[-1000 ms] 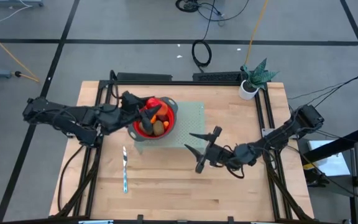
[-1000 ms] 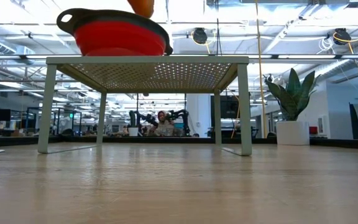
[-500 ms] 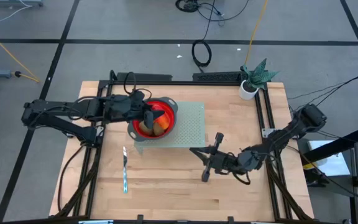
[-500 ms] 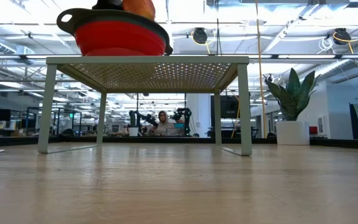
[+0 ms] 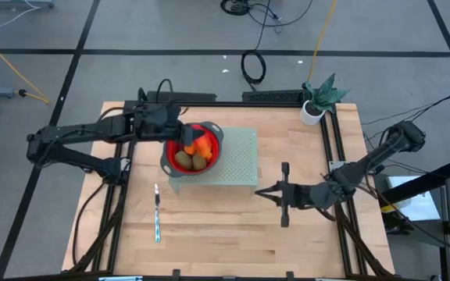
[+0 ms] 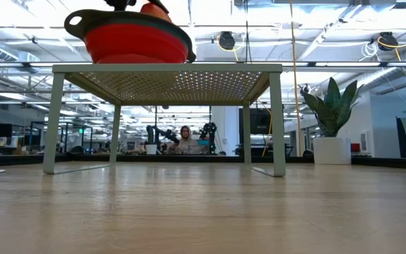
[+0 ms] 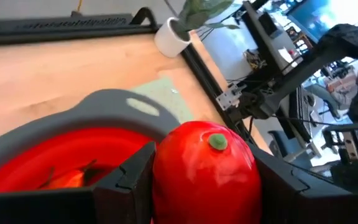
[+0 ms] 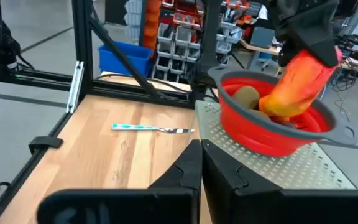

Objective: Pick & Place Fruit
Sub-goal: Put the mango into the strainer bowl on the shelf

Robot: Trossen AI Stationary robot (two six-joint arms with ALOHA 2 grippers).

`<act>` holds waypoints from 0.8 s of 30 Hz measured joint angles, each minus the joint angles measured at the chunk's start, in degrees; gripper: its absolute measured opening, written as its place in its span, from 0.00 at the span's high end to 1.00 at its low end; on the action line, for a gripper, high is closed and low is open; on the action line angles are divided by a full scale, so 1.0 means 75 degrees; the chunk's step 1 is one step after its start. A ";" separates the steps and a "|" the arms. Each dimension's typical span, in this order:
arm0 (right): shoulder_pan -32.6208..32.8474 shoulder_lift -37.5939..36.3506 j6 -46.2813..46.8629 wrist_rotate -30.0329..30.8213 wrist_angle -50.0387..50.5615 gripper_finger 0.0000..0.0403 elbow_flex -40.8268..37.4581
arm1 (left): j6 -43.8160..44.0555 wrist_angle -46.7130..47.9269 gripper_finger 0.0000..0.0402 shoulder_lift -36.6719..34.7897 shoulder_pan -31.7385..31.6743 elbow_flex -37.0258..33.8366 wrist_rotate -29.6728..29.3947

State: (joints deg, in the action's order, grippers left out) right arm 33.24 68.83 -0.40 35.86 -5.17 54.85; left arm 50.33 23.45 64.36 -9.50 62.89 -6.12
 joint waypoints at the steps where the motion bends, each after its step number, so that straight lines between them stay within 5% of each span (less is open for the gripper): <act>1: 0.0000 -0.0029 -0.0008 -0.0001 0.0031 1.00 0.0000 | 0.0095 0.0079 0.53 0.0000 -0.0077 0.0000 0.0082; 10: 0.0000 -0.0020 -0.0029 -0.0021 0.0274 1.00 0.0000 | 0.1569 0.1038 0.51 0.0000 -0.0282 0.0000 0.0551; 24: 0.0000 -0.0020 -0.0032 -0.0021 0.0508 1.00 0.0000 | 0.2115 0.1041 0.50 0.0003 -0.0282 0.0000 0.0351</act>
State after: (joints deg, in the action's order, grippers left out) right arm 33.23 68.69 -0.64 35.70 -1.37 54.85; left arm 66.19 31.25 64.38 -11.62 62.89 -3.49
